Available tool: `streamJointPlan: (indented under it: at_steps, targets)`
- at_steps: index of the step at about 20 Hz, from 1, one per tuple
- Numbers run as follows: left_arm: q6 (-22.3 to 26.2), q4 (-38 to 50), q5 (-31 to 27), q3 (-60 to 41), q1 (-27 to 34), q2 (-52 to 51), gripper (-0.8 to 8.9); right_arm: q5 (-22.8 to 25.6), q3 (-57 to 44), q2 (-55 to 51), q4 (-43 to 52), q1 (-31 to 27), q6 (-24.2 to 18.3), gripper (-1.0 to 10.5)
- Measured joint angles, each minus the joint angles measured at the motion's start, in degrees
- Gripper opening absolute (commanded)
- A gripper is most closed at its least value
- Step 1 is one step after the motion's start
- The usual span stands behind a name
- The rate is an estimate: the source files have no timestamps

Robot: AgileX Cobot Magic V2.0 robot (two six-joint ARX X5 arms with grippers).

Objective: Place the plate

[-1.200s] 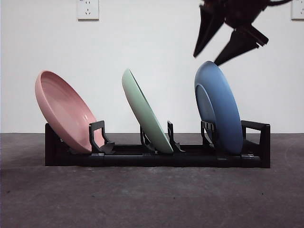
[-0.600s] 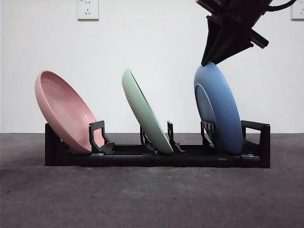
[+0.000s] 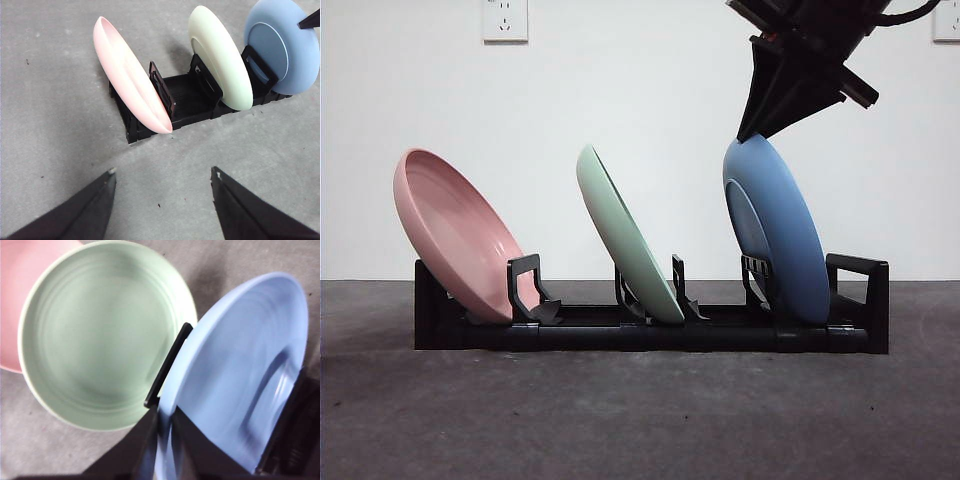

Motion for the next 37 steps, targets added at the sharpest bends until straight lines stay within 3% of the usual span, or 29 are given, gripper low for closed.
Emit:
streamJointPlan:
  at_steps: [6,12,16,21,26,33,37]
  targets:
    - [0.0,0.0,0.0,0.0,0.0,0.0,3.05,-3.3,0.5,-6.9,-3.3,0.1,0.0,0.1]
    - [0.0,0.0,0.0,0.0,0.0,0.0,3.05,-3.1,0.9,-13.2,-7.7,0.9,-1.0,0.1]
    - [0.0,0.0,0.0,0.0,0.0,0.0,3.05,-2.4,0.9,-16.8,-12.6,4.7,-3.5,0.1]
    - [0.0,0.0,0.0,0.0,0.0,0.0,3.05,10.1,-0.2,-20.4,-16.6,15.1,-6.1,0.1]
    - [0.0,0.0,0.0,0.0,0.0,0.0,3.05,19.7,-10.7,-26.2,-15.5,26.1,-6.3,0.1]
    - [0.0,0.0,0.0,0.0,0.0,0.0,3.04,30.4,-26.1,-30.7,-12.5,44.2,-0.4,0.1]
    - [0.0,0.0,0.0,0.0,0.0,0.0,3.05,32.3,-29.5,-28.1,-8.4,54.1,2.4,0.1]
